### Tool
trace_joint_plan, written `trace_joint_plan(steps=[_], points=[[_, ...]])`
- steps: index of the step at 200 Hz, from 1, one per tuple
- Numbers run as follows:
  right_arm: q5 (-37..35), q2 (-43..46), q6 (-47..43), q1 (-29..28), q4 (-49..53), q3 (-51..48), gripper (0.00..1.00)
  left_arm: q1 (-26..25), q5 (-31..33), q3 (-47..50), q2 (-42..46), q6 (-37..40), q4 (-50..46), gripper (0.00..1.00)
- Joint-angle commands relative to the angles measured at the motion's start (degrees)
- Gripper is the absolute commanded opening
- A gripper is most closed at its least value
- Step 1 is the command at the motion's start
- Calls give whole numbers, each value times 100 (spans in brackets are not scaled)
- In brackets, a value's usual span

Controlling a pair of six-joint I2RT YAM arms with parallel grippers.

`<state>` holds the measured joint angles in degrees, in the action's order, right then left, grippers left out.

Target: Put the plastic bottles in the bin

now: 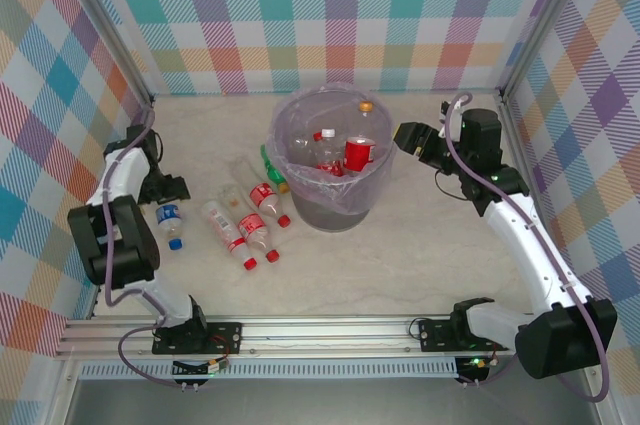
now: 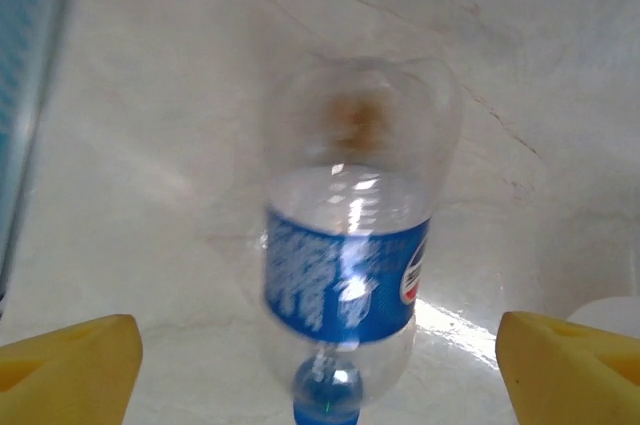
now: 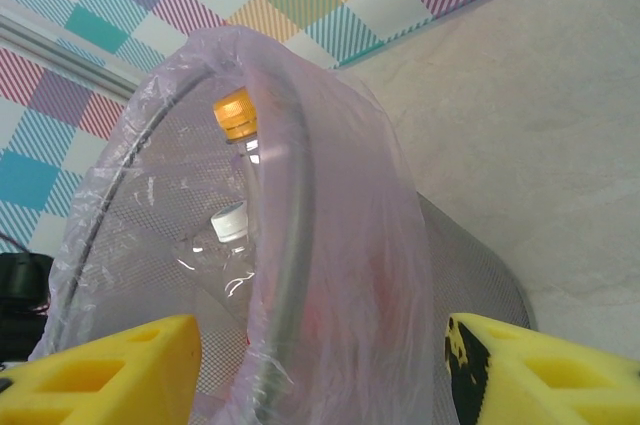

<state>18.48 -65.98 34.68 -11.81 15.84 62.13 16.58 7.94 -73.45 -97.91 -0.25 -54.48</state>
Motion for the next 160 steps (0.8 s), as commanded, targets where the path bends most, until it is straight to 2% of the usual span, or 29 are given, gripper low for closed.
trace_joint_plan(steps=[1,29,54,82,104,132,145,160], points=[[127,-57,-193,-34,-133,230,67,-29,-229,150,-227,375,210,96],[104,12,-232,-18,-96,210,67,-31,-161,464,-576,277,518,97],[103,173,-233,-14,-55,186,67,-28,-92,551,-914,71,713,87],[-23,354,-268,-6,46,116,67,-42,234,468,-994,-44,674,72],[-64,442,-280,-5,106,50,67,-76,392,406,-782,-158,575,63],[18,465,-239,-5,128,-34,67,-121,241,340,-311,-373,517,54],[93,439,-222,-5,156,13,67,-241,19,375,-53,-460,559,54],[331,346,-229,-10,236,135,67,-522,40,376,261,-587,546,54]])
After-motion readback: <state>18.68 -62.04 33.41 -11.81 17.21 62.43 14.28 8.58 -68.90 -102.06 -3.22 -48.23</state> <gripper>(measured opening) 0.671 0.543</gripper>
